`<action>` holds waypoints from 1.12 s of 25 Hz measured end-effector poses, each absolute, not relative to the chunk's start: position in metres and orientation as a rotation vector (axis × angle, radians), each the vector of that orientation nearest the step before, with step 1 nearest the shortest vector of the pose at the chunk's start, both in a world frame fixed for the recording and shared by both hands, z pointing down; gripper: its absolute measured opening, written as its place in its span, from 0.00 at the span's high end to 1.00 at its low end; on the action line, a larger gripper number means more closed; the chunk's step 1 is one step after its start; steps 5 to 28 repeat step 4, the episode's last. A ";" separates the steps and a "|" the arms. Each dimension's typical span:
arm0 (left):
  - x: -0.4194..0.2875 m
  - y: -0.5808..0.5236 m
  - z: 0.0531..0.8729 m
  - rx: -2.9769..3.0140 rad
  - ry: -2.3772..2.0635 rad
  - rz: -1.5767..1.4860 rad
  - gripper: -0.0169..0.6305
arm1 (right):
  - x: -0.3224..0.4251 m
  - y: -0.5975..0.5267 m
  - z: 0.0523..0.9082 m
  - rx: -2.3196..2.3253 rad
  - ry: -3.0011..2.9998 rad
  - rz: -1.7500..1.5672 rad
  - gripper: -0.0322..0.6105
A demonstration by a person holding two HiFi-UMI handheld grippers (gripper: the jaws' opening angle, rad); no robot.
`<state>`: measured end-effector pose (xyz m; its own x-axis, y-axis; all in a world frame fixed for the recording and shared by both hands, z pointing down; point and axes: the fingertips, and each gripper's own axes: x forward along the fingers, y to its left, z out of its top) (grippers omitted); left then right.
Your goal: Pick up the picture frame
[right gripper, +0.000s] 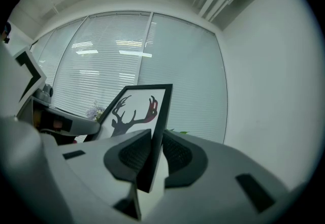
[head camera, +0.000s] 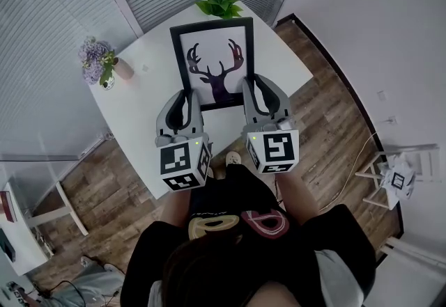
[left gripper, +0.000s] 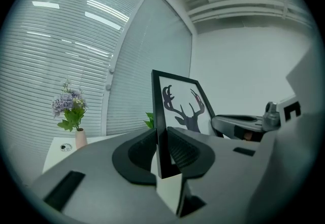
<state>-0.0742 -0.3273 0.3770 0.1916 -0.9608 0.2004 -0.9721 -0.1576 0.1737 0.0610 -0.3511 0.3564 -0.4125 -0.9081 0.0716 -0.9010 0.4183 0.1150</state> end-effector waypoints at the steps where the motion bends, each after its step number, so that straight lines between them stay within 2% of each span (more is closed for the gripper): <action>1: -0.073 -0.326 0.377 2.209 -1.844 0.062 0.85 | 0.062 -0.350 0.356 1.631 -2.540 -0.091 0.83; 28: -0.071 -0.323 0.375 2.216 -1.844 0.063 0.85 | 0.065 -0.346 0.354 1.638 -2.540 -0.101 0.83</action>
